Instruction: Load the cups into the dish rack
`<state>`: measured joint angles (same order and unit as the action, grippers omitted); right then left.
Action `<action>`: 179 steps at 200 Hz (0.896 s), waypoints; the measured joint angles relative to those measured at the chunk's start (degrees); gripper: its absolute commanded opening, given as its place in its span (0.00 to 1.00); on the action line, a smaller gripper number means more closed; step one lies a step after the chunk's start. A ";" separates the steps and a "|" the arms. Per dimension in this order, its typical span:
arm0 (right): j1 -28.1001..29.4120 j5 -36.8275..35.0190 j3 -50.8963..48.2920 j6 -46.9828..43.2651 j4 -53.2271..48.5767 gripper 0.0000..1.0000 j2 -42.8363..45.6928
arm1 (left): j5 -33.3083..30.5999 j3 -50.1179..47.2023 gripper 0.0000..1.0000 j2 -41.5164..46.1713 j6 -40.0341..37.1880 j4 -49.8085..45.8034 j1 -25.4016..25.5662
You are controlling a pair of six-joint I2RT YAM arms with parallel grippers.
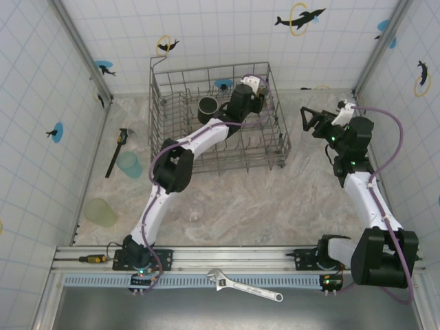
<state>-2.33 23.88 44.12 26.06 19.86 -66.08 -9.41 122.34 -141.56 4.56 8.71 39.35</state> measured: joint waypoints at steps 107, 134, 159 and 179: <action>0.00 0.04 -0.07 -0.13 0.00 0.98 -0.02 | 0.59 0.00 0.00 -0.87 2.86 1.99 -0.04; 0.00 0.04 -0.07 -0.15 0.02 0.98 0.00 | 0.59 0.00 0.00 -0.87 3.32 2.99 -0.04; 0.00 0.04 -0.09 -0.15 0.00 0.98 0.00 | 0.61 0.00 0.00 -0.87 3.45 3.43 -0.04; 0.00 0.04 -0.09 -0.17 0.00 0.98 0.00 | 0.59 0.00 0.00 -0.87 3.43 3.41 -0.04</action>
<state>-2.33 23.92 44.03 25.89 19.86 -66.08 -8.82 122.34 -142.43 7.99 12.12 39.31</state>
